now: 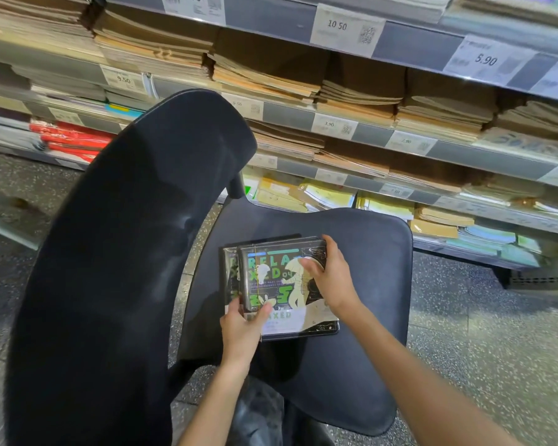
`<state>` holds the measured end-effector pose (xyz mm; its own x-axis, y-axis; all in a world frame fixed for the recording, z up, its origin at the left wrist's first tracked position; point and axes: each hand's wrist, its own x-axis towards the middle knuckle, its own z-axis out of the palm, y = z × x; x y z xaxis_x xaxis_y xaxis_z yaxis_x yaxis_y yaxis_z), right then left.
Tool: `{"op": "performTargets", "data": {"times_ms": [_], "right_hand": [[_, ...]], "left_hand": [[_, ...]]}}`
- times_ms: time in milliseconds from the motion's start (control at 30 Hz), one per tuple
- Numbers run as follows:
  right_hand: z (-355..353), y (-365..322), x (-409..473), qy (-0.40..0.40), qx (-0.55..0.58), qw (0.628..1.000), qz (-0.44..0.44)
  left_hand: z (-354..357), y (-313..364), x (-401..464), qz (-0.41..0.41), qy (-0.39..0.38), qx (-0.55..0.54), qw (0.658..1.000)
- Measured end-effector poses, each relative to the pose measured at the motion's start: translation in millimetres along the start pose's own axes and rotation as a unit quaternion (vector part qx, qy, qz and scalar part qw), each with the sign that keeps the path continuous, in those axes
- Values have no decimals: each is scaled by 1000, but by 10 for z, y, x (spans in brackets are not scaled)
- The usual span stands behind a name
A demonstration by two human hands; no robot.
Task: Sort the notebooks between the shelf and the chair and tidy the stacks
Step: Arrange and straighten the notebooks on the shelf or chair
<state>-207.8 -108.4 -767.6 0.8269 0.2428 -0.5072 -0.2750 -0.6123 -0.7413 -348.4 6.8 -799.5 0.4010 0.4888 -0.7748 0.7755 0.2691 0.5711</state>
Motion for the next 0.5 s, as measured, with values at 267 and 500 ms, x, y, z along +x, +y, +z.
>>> {"op": "performTargets", "data": {"times_ms": [267, 500], "right_hand": [[-403, -327, -95, 63, 29, 995, -67], [-1074, -1103, -357, 123, 37, 981, -145]], "left_hand": [[71, 620, -348, 87, -23, -41, 995], [98, 1473, -893, 172, -33, -69, 982]]}}
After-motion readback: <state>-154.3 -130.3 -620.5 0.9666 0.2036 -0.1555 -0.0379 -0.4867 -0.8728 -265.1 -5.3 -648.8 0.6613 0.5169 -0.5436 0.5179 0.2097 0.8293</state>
